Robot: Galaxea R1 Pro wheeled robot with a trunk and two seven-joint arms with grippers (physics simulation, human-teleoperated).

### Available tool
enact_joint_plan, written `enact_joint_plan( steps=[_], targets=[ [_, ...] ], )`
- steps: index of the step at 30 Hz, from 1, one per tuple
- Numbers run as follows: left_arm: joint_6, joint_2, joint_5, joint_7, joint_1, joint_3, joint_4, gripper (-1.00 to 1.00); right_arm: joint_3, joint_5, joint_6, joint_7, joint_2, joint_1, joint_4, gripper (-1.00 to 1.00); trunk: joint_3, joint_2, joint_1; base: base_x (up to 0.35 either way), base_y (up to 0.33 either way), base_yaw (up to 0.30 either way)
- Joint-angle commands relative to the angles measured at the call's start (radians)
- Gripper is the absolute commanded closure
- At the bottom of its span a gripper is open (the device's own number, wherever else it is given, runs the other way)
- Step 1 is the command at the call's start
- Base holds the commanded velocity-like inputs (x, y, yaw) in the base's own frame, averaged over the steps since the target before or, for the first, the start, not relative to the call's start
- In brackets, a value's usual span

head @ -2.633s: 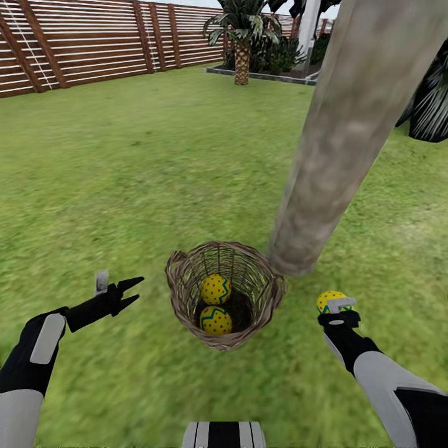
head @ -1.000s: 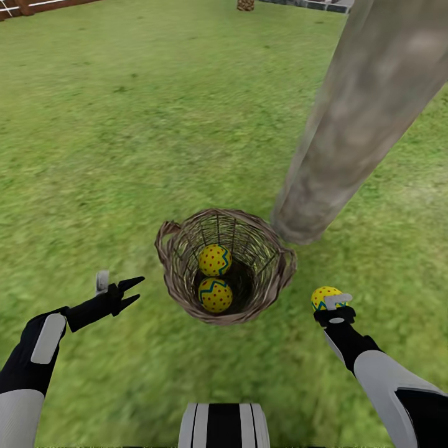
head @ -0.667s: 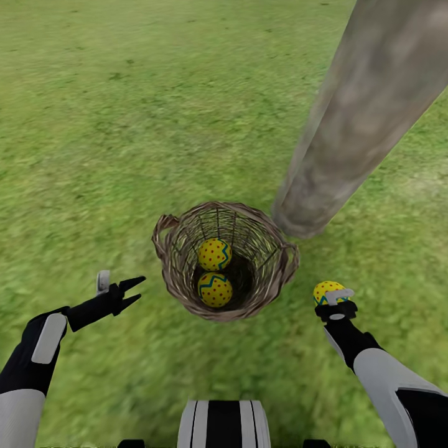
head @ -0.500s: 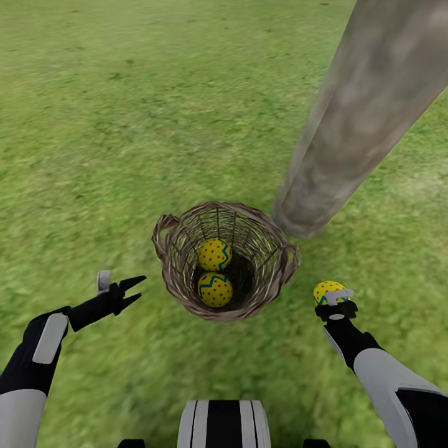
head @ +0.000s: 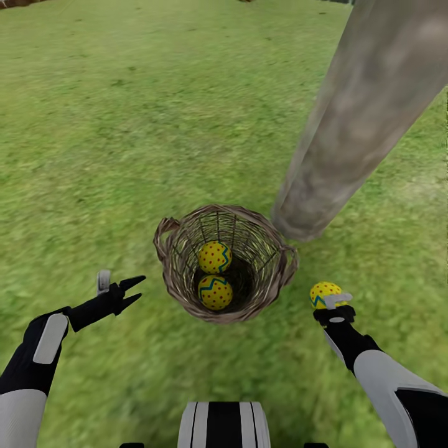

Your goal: Take the three Easter eggs out of the wicker basket on the lawn in the garden, then place them on the lawn next to a single tree (choose any tree) so that all three eggs are next to the same tree and none are left in the basket.

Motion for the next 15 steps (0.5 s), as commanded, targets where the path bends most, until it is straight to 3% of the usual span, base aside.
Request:
enact_joint_plan(
  steps=[1, 15],
  targets=[
    [0.004, 0.000, -0.004, -0.005, -0.001, 0.002, 0.000, -1.00, -0.004, 0.010, 0.007, 0.000, 0.000, 0.000, -0.002, -1.00, 0.003, 0.000, -0.001, 0.000, 0.000, 0.000],
    [0.004, 0.000, -0.006, -0.004, -0.001, -0.001, 0.002, -1.00, -0.008, 0.003, 0.019, -0.004, -0.007, 0.010, -0.151, -1.00, 0.058, 0.003, -0.007, 0.000, 0.000, 0.000]
  ],
)
